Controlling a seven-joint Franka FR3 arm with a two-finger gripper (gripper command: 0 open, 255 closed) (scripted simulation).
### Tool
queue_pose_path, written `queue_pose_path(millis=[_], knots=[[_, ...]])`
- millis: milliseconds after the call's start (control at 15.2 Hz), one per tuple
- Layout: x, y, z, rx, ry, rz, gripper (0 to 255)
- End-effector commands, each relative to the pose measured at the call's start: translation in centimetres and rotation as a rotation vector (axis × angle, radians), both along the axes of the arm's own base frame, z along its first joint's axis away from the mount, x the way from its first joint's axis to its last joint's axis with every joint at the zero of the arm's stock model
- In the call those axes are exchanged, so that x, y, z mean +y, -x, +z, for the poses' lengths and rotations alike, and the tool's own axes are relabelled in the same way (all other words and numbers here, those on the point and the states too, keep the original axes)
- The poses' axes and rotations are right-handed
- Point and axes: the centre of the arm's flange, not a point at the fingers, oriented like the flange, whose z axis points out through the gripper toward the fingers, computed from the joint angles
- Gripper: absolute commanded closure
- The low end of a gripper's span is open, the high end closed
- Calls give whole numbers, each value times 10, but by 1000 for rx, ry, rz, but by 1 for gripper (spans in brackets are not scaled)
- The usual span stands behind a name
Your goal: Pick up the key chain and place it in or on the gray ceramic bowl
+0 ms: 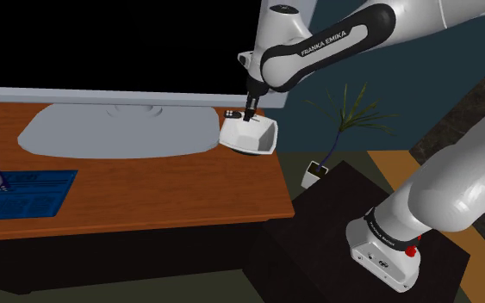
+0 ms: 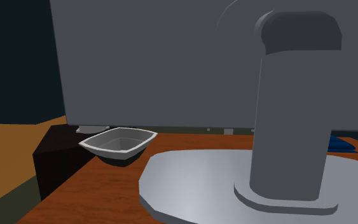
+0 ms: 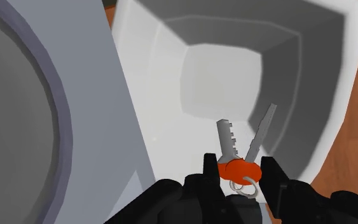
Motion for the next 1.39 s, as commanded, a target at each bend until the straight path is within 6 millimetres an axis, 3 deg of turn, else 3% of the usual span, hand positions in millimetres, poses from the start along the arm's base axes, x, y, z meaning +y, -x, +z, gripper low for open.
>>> queue_pose_path(millis=[0, 330, 396, 594, 660, 726, 990, 1320], knots=[[-39, -8, -73, 90, -5, -62, 255], [-39, -8, -73, 90, -5, -62, 255], [-35, -4, -64, 89, -5, -62, 0], [-55, 9, -86, 88, -6, -62, 0], [-63, 5, -104, 89, -3, -60, 0], [-39, -8, -73, 90, -5, -62, 0], [-40, -5, -23, 90, -5, -62, 0], [-40, -5, -23, 90, -5, -62, 0]])
